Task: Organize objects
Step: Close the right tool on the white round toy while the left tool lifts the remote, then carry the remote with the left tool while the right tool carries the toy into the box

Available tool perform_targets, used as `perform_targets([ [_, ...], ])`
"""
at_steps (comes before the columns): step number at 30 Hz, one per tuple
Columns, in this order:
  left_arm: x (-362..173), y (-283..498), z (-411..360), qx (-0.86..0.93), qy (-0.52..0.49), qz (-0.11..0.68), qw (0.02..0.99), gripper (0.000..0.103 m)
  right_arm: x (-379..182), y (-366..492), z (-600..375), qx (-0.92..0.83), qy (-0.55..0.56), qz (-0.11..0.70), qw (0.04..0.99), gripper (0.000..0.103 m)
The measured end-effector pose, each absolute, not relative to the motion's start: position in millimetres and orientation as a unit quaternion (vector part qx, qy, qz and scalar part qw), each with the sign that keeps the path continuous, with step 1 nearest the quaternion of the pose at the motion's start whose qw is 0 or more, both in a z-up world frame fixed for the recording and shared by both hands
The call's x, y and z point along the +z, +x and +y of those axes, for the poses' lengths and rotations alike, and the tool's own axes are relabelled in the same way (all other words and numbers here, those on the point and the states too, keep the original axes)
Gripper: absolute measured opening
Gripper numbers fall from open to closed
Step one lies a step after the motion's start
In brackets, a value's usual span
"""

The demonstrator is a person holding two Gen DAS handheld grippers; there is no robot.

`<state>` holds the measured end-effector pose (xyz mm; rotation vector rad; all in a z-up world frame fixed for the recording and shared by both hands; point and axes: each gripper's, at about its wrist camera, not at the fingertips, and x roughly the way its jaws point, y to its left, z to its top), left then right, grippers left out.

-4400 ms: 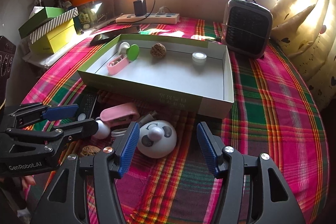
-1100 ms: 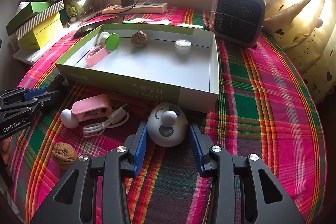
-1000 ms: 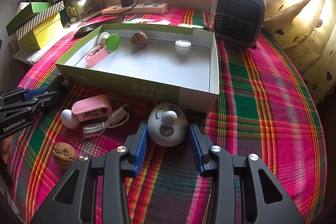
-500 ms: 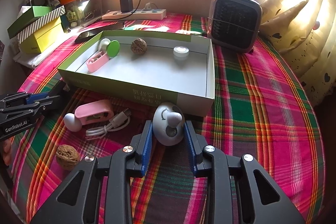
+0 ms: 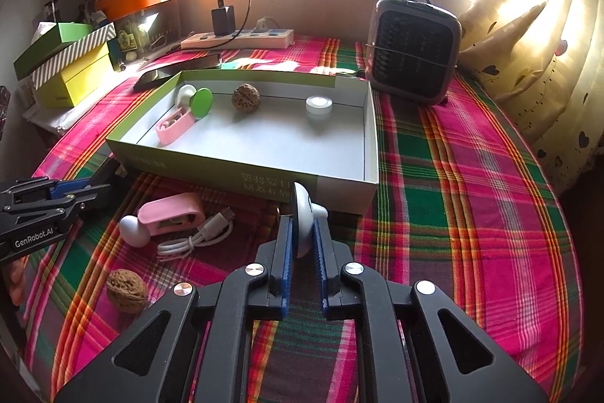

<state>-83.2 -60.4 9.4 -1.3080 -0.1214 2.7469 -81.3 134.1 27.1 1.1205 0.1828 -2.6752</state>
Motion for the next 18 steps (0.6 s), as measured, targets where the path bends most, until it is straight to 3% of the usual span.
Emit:
perform_targets([
  [12, 8.9, -82.2, -58.6, 0.900, -0.432, -0.041, 0.050, 0.025, 23.5, -82.9, 139.0, -0.908, 0.398, 0.047, 0.122, 0.014],
  [17, 8.4, -81.9, -58.4, 0.900, -0.431, -0.042, 0.051, 0.025, 18.8, -87.2, 139.6, -0.903, 0.408, 0.037, 0.127, 0.041],
  [18, 8.3, -81.9, -58.5, 0.900, -0.431, -0.041, 0.051, 0.025, 18.4, -88.6, 138.8, -0.903, 0.409, 0.038, 0.127, 0.042],
])
